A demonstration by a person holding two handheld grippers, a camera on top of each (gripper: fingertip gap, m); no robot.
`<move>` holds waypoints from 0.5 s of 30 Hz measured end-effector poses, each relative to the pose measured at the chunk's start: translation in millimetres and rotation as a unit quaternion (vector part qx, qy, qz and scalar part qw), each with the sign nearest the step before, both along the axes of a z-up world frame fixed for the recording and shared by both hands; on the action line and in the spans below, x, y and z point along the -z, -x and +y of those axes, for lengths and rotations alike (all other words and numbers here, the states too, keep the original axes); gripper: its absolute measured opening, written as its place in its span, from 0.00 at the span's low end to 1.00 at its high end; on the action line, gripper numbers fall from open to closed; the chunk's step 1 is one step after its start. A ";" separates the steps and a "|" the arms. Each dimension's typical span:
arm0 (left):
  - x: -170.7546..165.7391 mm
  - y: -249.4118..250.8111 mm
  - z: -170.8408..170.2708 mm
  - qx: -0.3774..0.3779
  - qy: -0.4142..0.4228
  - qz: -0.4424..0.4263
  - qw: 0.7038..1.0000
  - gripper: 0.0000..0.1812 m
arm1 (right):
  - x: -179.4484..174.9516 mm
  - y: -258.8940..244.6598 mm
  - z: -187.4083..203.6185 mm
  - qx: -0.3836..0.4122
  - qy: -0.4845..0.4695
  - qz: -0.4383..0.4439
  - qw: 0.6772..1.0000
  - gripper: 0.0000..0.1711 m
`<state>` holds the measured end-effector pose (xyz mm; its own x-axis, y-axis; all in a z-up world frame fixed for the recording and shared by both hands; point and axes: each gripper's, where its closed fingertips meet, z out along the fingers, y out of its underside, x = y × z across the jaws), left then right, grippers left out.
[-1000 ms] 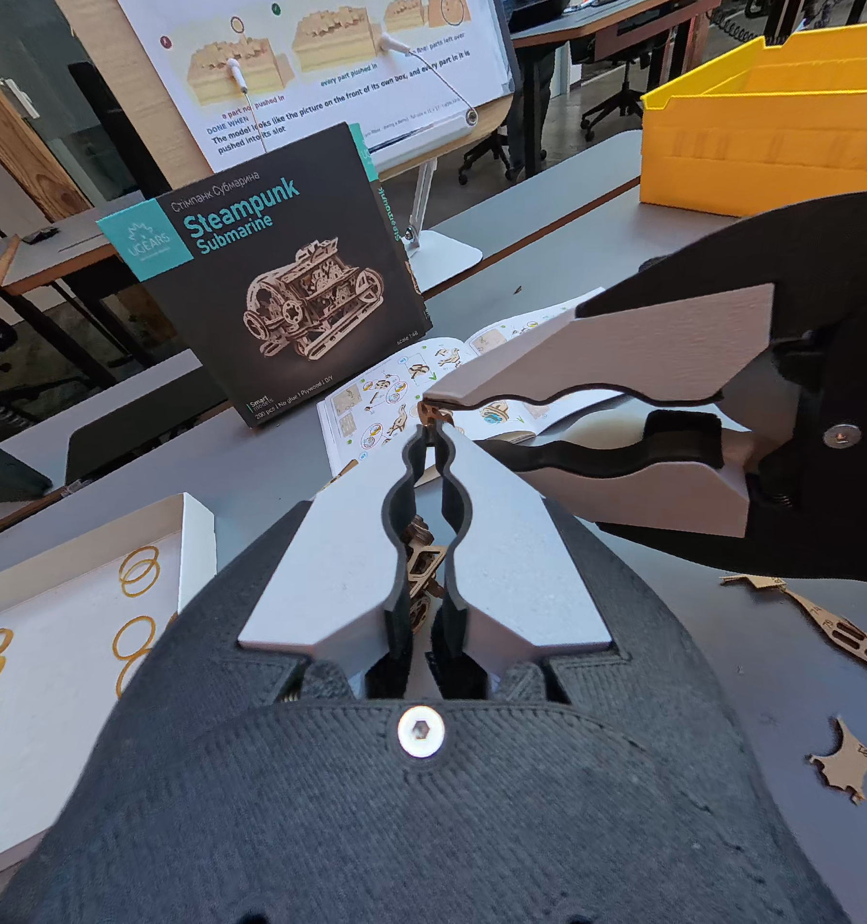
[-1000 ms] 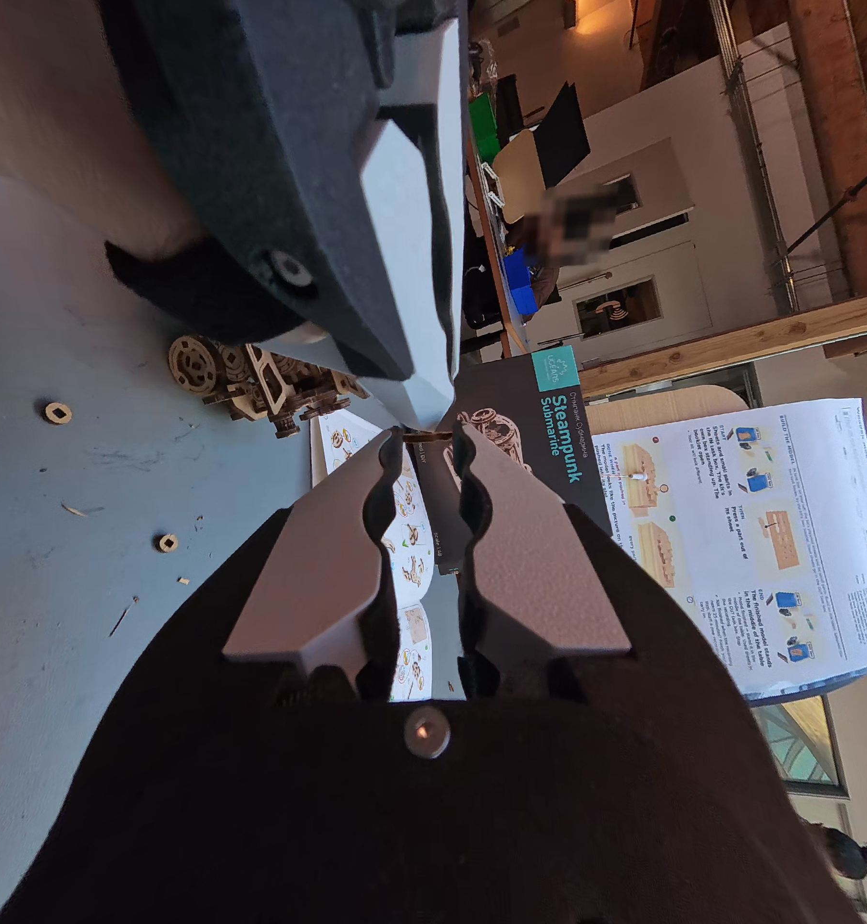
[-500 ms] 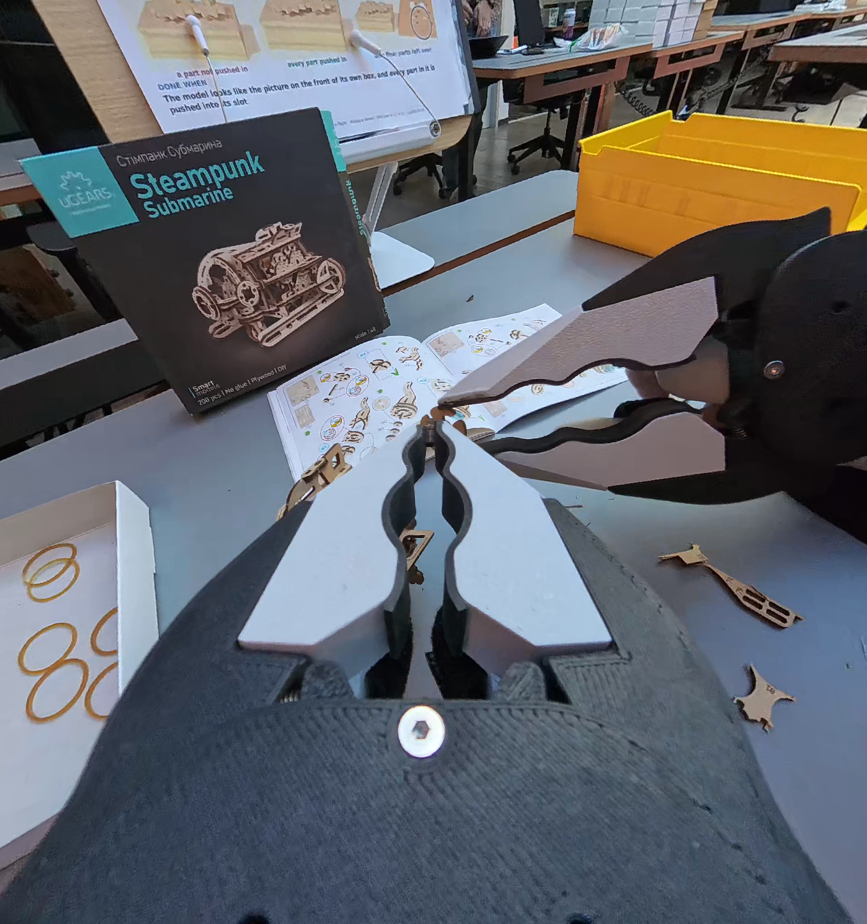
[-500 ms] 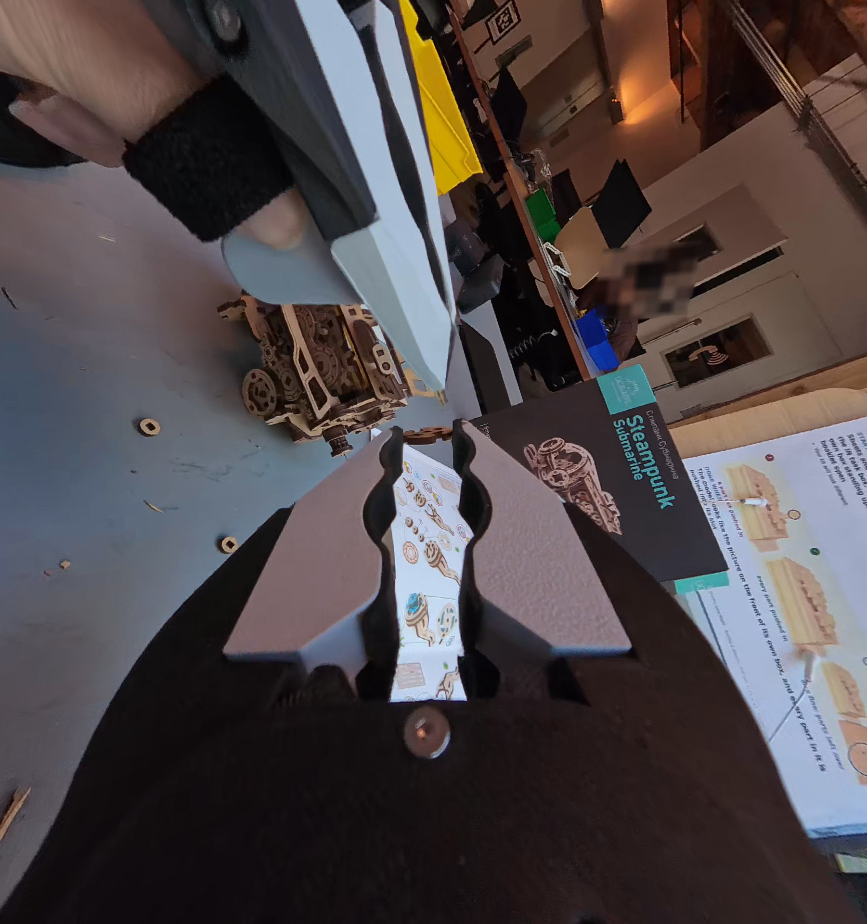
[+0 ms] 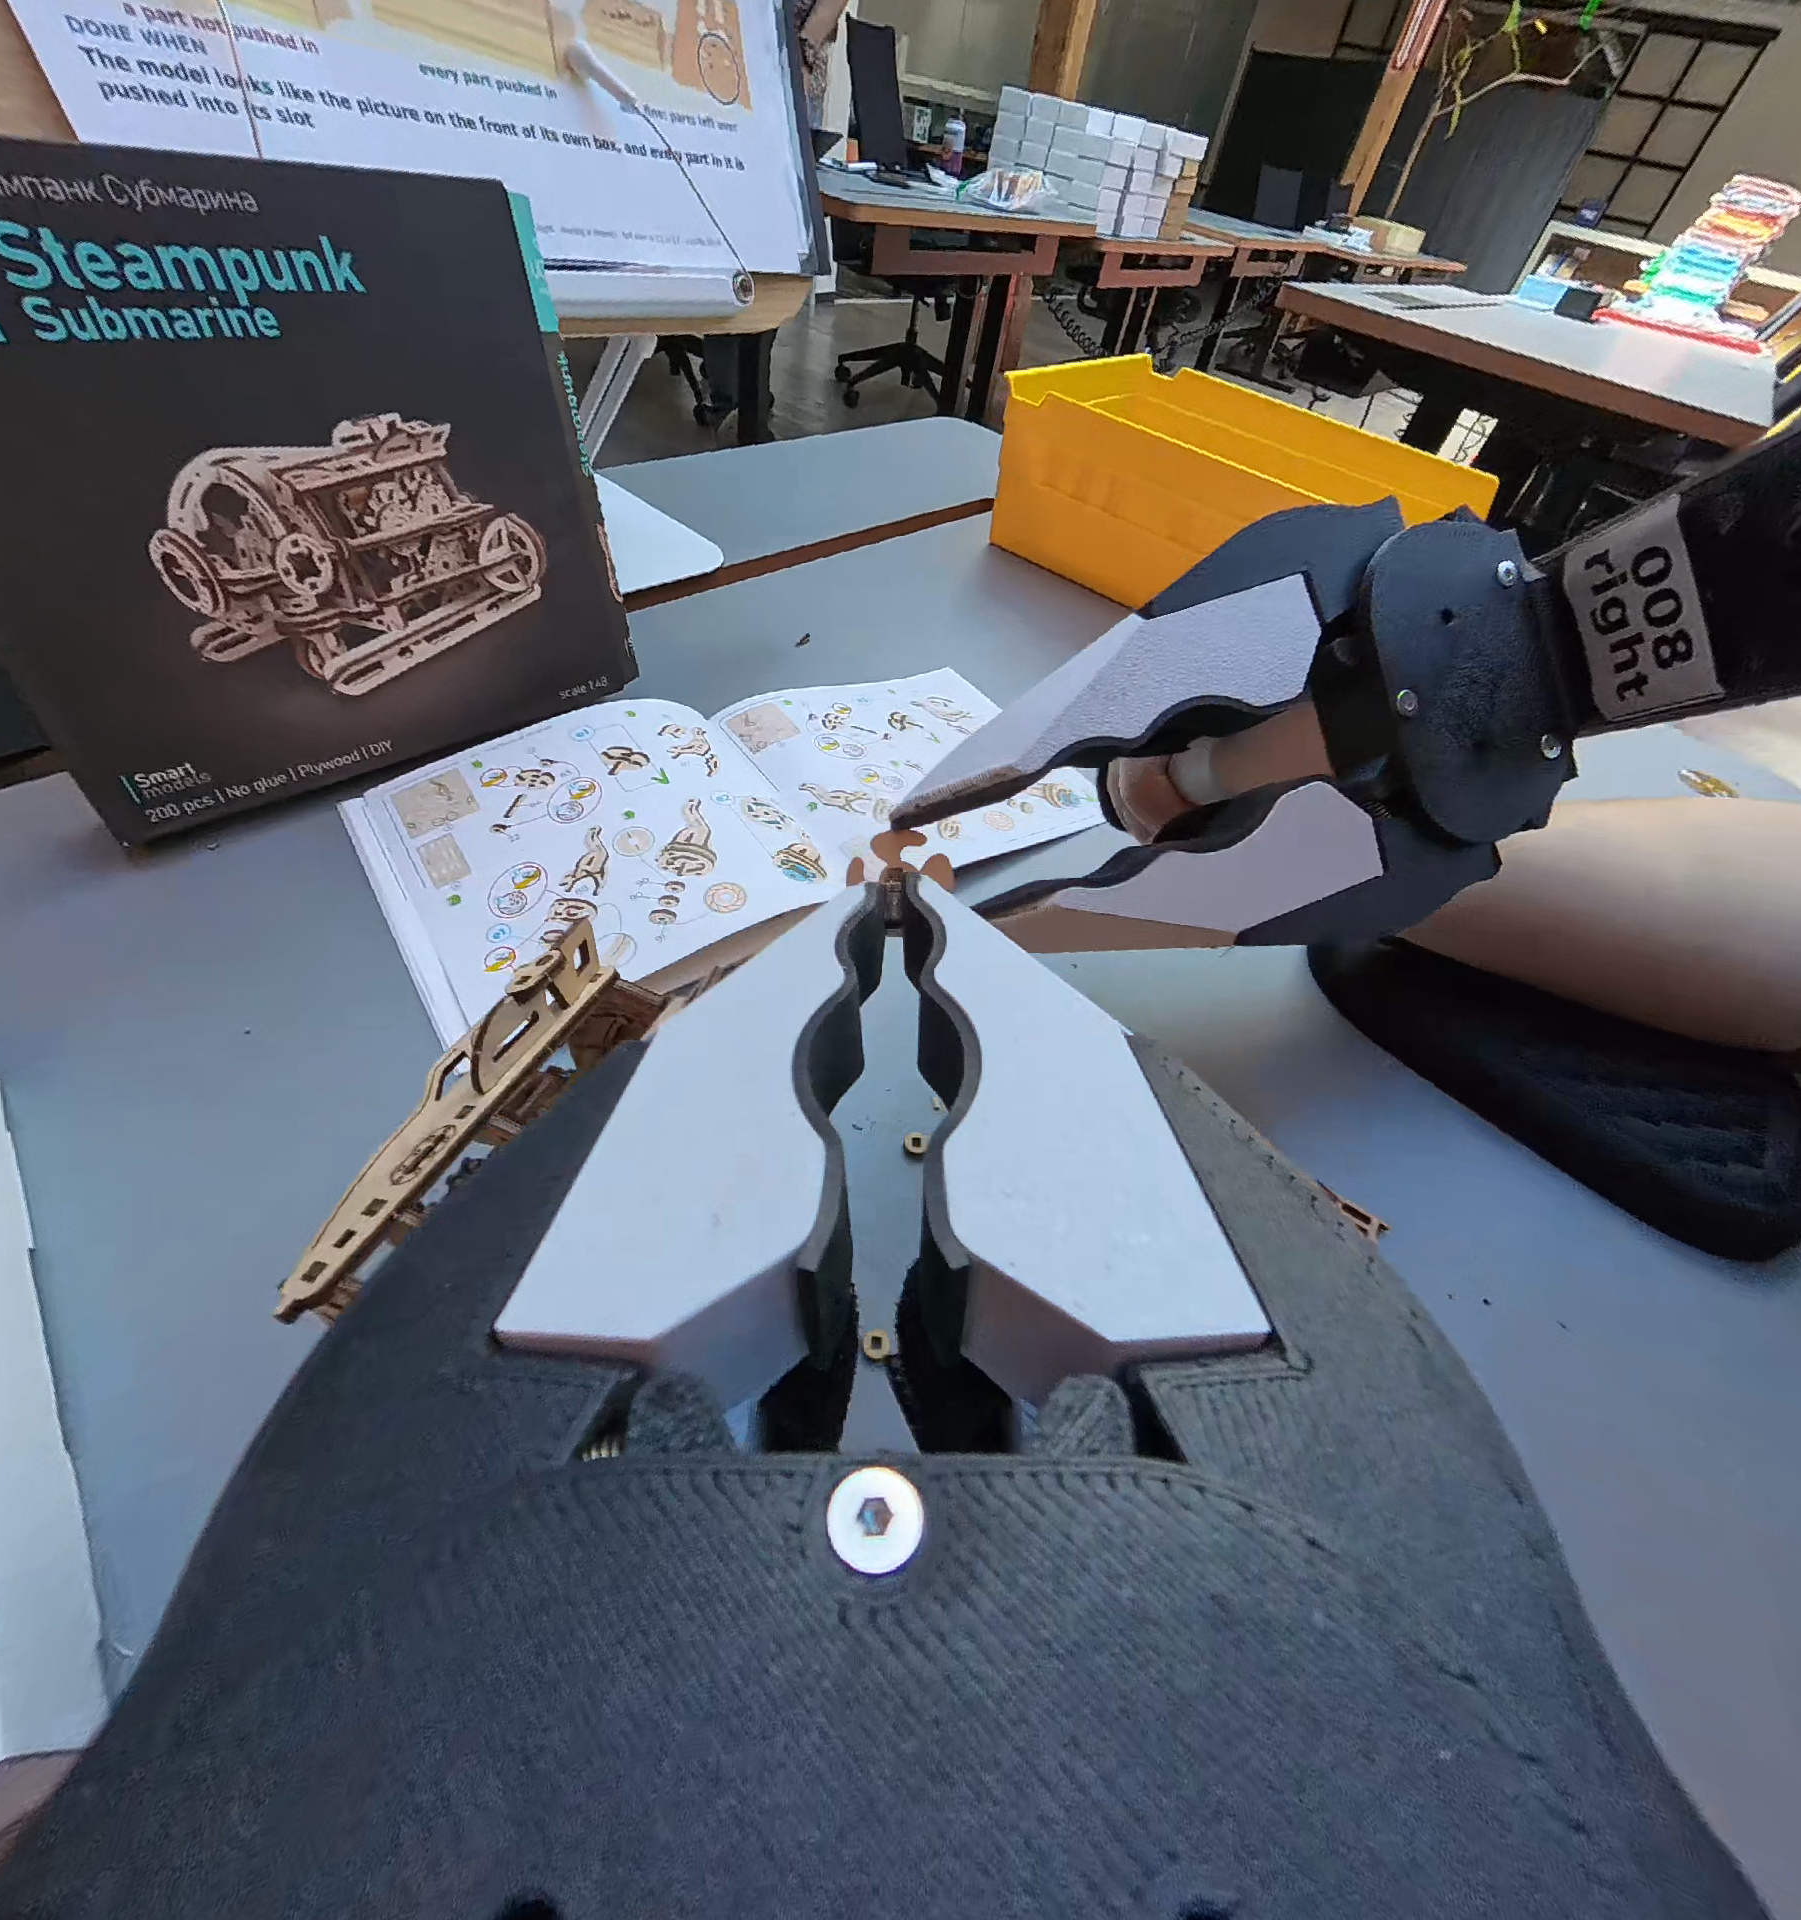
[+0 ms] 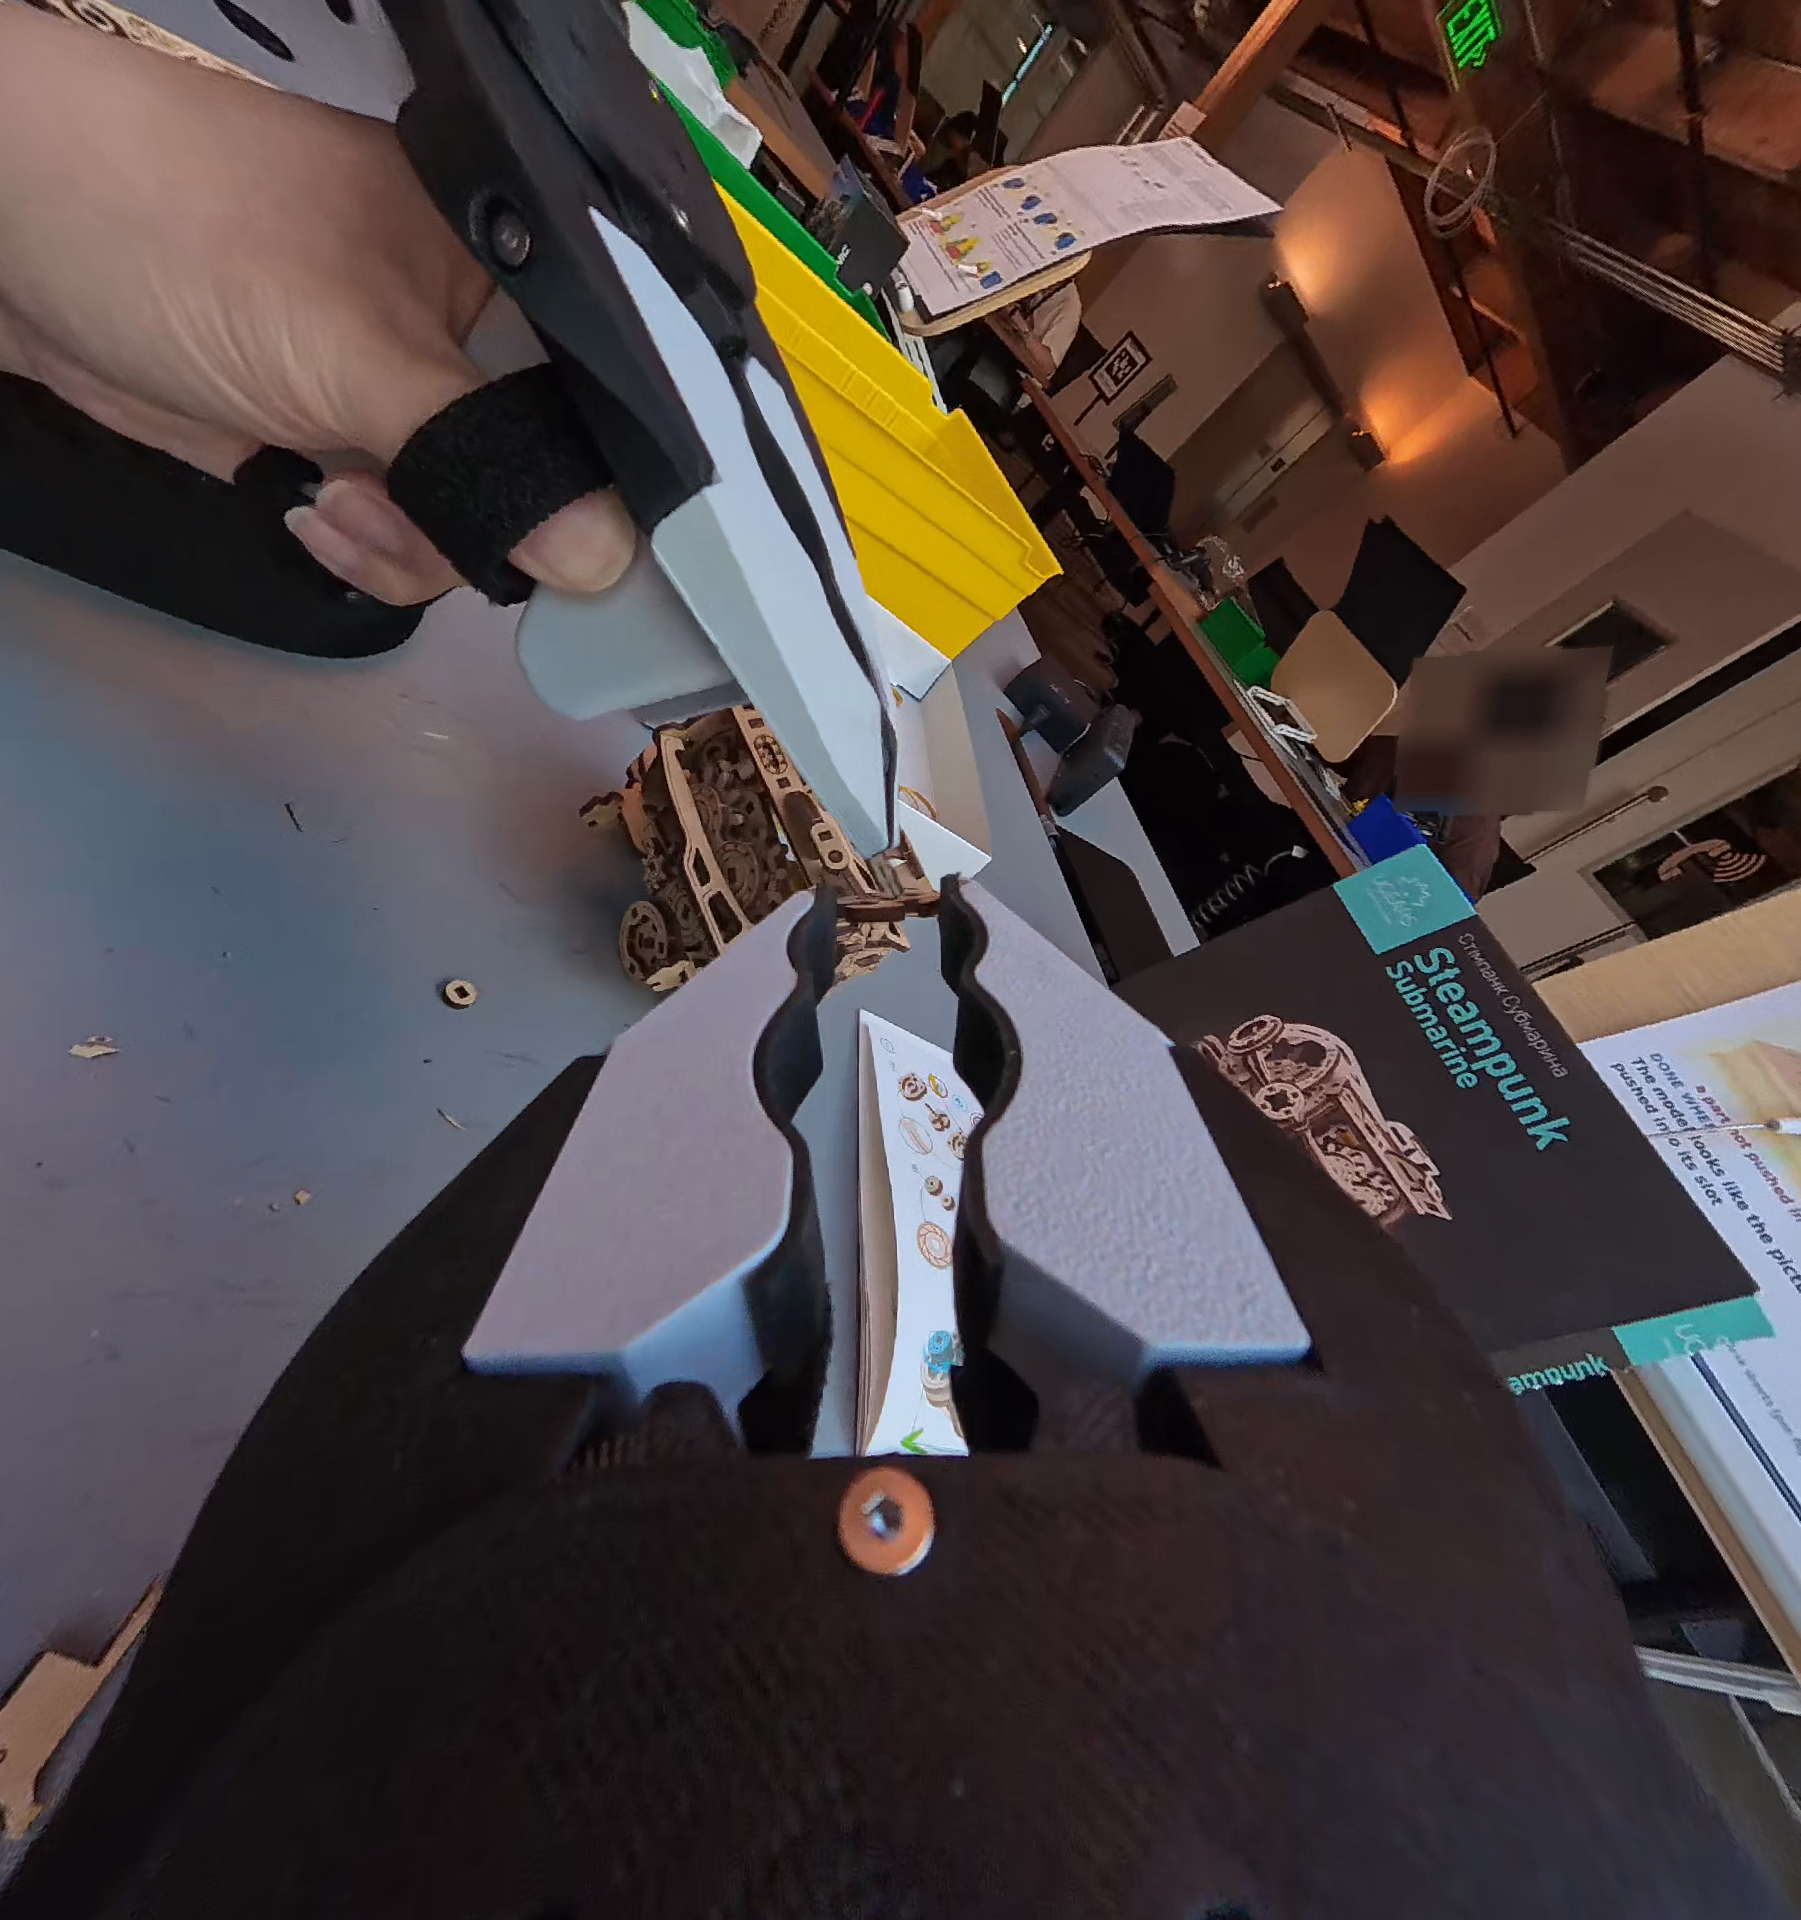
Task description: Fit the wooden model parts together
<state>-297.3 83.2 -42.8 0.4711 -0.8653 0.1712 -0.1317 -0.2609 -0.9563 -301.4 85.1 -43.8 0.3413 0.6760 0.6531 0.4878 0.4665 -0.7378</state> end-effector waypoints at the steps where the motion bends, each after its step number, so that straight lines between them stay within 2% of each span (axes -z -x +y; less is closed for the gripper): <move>1: 0.5 -0.5 -0.9 0.007 0.014 -0.007 1.000 0.01 | 0.9 -0.2 0.2 0.002 -0.005 -0.006 1.000 0.11; 8: 3.5 0.6 -2.1 0.046 0.117 -0.065 0.990 0.01 | 3.5 0.0 -3.8 -0.018 -0.016 -0.026 0.999 0.11; 15: 12.3 0.3 -3.3 0.051 0.111 -0.027 0.992 0.01 | 10.5 0.9 -4.9 -0.032 0.028 -0.023 0.999 0.10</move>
<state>-297.6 80.0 -55.2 0.3686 -0.8457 0.3859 -0.1182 -0.4543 -0.8830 -302.3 80.2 -54.4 0.2663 0.7312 0.6280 0.4926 0.4567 -0.7408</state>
